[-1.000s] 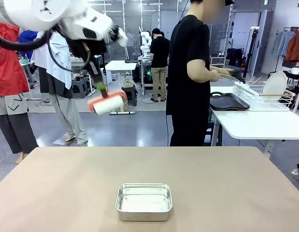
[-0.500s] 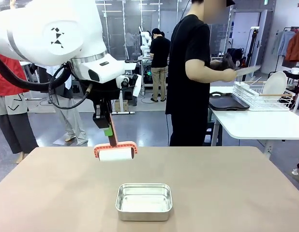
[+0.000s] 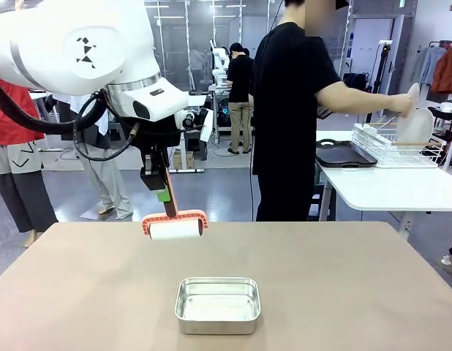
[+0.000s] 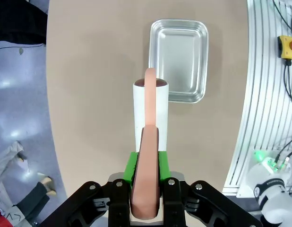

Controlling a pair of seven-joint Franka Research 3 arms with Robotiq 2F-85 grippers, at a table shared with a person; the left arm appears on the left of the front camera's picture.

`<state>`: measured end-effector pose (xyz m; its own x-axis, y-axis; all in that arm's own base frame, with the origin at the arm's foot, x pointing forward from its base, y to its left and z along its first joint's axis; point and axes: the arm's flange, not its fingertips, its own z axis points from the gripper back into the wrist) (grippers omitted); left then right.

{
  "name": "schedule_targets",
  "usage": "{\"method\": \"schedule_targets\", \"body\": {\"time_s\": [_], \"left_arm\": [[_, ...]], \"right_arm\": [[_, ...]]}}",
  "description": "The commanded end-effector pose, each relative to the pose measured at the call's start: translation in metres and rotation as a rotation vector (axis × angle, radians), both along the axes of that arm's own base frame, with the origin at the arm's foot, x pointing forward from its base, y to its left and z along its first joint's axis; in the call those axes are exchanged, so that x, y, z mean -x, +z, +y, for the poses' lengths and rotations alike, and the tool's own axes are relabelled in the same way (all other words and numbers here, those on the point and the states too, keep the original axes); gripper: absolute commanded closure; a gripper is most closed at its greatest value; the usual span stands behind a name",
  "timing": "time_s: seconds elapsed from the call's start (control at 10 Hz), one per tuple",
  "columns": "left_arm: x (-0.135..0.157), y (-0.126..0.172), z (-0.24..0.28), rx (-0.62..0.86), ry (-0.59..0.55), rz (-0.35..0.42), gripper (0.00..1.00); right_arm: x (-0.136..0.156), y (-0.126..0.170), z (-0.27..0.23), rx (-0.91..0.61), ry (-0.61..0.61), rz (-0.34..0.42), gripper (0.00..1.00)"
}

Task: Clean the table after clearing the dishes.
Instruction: Place the Lint Roller back on top of the Airtight Container.

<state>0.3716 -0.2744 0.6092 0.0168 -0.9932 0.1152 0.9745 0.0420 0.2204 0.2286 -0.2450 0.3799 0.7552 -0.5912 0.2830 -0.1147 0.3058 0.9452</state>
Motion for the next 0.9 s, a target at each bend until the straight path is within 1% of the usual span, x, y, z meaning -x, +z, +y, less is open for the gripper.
{"method": "schedule_targets", "body": {"time_s": [0.0, 0.1, 0.2, 0.3, 0.4, 0.5, 0.8], "left_arm": [[-0.003, -0.018, -0.027, 0.02, -0.085, 0.063, 0.79], [-0.004, -0.035, -0.048, 0.007, -0.057, 0.118, 0.79], [-0.003, -0.046, -0.06, -0.019, -0.047, 0.126, 0.79], [-0.002, -0.058, -0.07, -0.002, -0.077, 0.161, 0.79], [-0.003, -0.073, -0.081, -0.021, -0.095, 0.209, 0.79], [-0.007, -0.089, -0.093, -0.058, -0.116, 0.24, 0.79], [-0.025, -0.114, -0.107, -0.073, -0.102, 0.252, 0.79]], "right_arm": [[0.002, 0.0, 0.006, -0.004, -0.001, -0.019, 0.0], [0.002, 0.0, 0.006, -0.004, -0.001, -0.019, 0.0], [0.002, 0.0, 0.006, -0.004, -0.001, -0.019, 0.0], [0.002, 0.0, 0.006, -0.004, -0.001, -0.019, 0.0], [0.002, 0.0, 0.006, -0.004, -0.001, -0.019, 0.0], [0.002, 0.0, 0.006, -0.004, -0.001, -0.019, 0.0], [0.002, 0.0, 0.006, -0.004, -0.001, -0.019, 0.0]]}}
